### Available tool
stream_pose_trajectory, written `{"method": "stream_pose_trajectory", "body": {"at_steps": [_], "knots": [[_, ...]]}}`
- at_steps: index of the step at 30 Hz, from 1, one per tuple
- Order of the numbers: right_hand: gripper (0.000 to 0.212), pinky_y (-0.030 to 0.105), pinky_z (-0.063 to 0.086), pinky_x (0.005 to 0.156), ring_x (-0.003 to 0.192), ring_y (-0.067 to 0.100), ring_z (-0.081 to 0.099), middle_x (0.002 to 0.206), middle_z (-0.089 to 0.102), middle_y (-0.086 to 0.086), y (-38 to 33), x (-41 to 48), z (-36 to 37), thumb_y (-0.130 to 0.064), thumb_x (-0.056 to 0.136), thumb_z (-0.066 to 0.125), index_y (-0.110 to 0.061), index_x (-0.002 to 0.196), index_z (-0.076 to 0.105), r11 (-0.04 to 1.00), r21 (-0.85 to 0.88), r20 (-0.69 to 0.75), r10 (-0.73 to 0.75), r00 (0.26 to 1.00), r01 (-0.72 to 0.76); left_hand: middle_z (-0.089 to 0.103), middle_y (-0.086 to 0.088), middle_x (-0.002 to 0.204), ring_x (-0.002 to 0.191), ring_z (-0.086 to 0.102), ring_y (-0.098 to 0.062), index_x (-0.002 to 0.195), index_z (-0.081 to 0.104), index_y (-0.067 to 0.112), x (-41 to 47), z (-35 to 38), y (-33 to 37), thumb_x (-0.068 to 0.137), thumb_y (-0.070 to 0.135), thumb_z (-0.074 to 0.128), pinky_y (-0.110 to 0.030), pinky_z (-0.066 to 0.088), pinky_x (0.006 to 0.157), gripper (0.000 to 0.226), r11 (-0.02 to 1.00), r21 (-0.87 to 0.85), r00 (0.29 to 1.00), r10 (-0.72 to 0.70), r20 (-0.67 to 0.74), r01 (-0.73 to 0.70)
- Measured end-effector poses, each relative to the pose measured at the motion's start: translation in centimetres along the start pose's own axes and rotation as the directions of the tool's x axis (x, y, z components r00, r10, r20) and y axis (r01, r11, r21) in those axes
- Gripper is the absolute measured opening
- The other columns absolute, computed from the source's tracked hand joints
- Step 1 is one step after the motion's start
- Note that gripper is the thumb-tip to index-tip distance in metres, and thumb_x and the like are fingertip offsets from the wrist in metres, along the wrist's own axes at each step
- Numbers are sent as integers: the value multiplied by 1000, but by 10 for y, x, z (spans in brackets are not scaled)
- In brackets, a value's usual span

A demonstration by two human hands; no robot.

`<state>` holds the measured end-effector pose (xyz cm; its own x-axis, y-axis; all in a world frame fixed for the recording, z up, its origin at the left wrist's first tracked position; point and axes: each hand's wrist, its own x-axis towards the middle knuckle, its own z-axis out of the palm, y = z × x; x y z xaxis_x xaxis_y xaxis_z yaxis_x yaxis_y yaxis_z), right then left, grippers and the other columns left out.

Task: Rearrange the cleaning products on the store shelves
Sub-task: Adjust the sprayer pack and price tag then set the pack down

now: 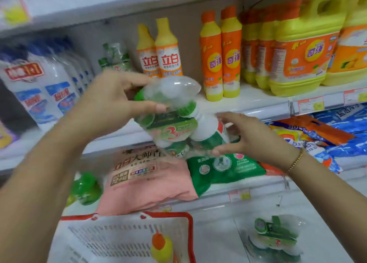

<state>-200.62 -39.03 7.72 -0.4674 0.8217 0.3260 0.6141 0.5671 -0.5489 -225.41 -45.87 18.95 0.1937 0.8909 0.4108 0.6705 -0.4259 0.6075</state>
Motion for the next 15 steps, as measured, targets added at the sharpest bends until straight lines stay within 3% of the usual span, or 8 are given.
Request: {"method": "stream_pose_trajectory", "body": {"at_steps": [3, 6, 8, 13, 15], "knots": [[86, 38, 50, 86, 104, 19, 57, 124, 57, -1, -41, 43, 17, -45, 65, 81, -27, 139, 40, 969, -99, -212, -243, 946, 226, 70, 29, 81, 75, 65, 8, 83, 70, 54, 1, -53, -2, 55, 35, 74, -12, 53, 77, 34, 985, 128, 990, 125, -60, -116], [84, 45, 52, 79, 105, 29, 60, 129, 56, 7, -68, 84, 52, -35, 69, 81, -18, 140, 39, 939, -99, -360, -343, 868, 330, 71, 26, 84, 76, 66, 6, 89, 71, 42, 6, -95, -19, 59, 27, 76, -13, 53, 77, 34, 955, 265, 981, 164, -109, -130], [82, 43, 52, 80, 107, 28, 59, 132, 55, 6, -83, 110, 77, -32, 73, 79, -18, 142, 37, 939, -46, -404, -330, 853, 342, 73, 20, 89, 80, 69, -3, 94, 71, 40, 12, -115, -30, 62, 24, 77, -21, 55, 79, 36, 935, 332, 979, 169, -115, -122], [82, 16, 35, 93, 121, 18, 51, 140, 49, 0, -99, 156, 120, -30, 77, 77, -20, 145, 33, 946, 103, -385, -246, 890, 306, 71, 25, 91, 78, 61, 13, 100, 67, 38, 39, -141, -68, 66, 8, 76, -5, 49, 70, 47, 946, 318, 996, 82, -39, -65], [82, 17, 35, 92, 120, 18, 51, 137, 51, 1, -97, 166, 127, -32, 77, 76, -23, 145, 31, 957, 102, -346, -221, 912, 271, 67, 25, 106, 91, 59, 15, 93, 67, 48, 49, -146, -84, 64, 22, 76, -7, 47, 83, 40, 922, 383, 997, 69, -24, -55]]}}
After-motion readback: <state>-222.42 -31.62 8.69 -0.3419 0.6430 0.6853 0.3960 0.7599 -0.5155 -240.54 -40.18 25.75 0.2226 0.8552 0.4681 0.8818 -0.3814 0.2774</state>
